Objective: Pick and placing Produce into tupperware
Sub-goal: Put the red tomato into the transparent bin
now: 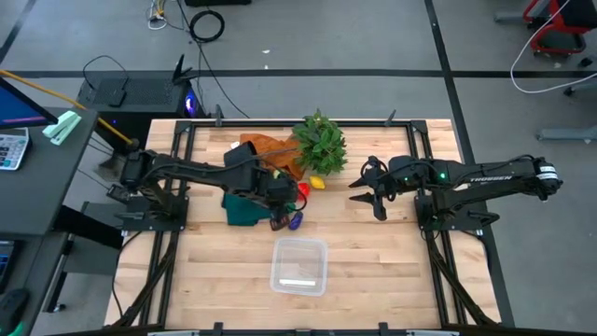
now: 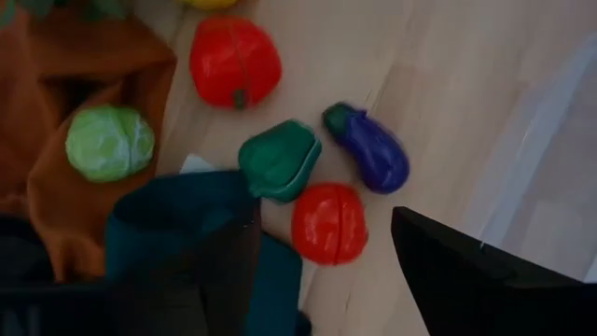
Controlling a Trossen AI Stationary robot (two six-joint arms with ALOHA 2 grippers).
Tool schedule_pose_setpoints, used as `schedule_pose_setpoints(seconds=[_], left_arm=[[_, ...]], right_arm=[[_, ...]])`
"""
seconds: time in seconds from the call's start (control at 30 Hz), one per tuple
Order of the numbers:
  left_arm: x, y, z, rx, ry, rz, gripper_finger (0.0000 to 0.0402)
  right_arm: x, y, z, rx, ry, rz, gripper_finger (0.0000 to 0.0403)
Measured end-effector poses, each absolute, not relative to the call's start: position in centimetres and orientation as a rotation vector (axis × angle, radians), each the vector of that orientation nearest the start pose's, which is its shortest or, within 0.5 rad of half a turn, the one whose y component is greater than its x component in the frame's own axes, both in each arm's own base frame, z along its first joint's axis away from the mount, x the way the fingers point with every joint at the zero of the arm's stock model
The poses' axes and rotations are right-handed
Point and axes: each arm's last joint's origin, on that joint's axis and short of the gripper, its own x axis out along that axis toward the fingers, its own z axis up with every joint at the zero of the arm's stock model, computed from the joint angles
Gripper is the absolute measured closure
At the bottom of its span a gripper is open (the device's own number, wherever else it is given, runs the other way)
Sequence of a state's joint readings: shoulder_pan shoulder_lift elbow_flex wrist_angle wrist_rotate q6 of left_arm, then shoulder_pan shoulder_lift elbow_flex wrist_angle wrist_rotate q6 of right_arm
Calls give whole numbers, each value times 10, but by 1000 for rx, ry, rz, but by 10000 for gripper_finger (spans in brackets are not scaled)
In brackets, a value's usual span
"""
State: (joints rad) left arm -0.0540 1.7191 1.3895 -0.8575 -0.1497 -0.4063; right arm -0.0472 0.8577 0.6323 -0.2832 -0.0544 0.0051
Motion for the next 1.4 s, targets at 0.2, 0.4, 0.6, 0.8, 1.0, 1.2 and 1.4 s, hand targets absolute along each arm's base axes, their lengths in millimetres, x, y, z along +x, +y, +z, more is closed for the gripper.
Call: schedule_pose_setpoints(seconds=[0.2,0.4,0.6,0.8,1.0,1.2,1.4], left_arm=[[344,-18,241,-283,1193,323,107],[344,-25,242,-318,1187,326,54],[345,-25,239,-399,1179,399,10],[350,-21,224,-496,1208,503,9],[350,-17,206,-443,1321,493,11],[353,-19,194,-398,1378,466,12],[354,-19,192,-428,1375,468,12]], right_arm=[[183,-7,259,31,517,6,252],[183,-7,259,31,521,6,243],[183,-7,259,31,521,6,237],[183,-7,259,32,522,5,236],[183,-7,259,33,523,5,236],[183,-7,259,59,524,-2,236],[183,-7,259,79,520,-7,236]])
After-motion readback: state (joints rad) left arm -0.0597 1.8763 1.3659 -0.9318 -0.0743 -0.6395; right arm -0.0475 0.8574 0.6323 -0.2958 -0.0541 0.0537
